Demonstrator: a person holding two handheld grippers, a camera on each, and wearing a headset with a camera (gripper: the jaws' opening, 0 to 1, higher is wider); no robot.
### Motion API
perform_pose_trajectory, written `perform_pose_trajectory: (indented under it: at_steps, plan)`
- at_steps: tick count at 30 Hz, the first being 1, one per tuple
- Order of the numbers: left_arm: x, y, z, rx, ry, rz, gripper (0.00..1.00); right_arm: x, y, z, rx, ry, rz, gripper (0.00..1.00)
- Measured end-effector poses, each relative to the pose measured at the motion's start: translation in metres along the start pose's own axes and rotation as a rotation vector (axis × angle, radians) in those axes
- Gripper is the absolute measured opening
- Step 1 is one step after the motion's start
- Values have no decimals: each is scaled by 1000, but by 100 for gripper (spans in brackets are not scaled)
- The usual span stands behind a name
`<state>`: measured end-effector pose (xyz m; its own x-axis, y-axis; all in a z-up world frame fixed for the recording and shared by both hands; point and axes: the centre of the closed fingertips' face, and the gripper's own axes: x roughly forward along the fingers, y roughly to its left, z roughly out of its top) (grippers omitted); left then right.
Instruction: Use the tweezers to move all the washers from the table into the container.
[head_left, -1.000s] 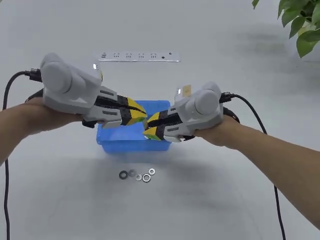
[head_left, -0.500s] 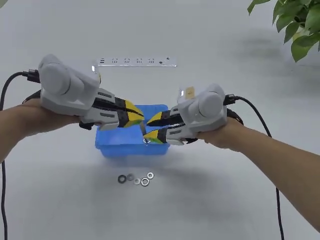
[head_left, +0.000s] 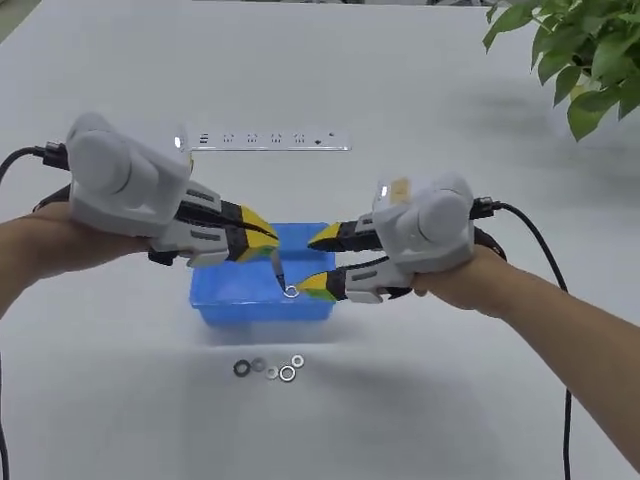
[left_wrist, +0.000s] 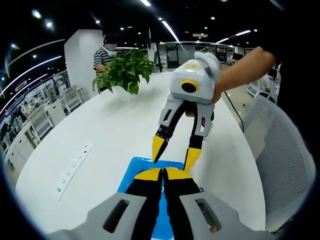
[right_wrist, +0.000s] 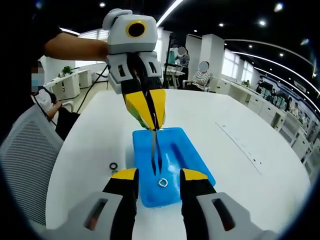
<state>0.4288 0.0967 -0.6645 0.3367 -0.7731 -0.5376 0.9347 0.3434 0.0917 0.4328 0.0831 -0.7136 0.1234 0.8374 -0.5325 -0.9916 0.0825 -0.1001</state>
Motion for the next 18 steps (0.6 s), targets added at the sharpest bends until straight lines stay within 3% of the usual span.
perform_pose_trajectory:
  at_steps: [18]
  plan:
    - [-20, -8, 10, 14, 13, 21, 5, -28, 13, -7, 54, 30, -59, 54]
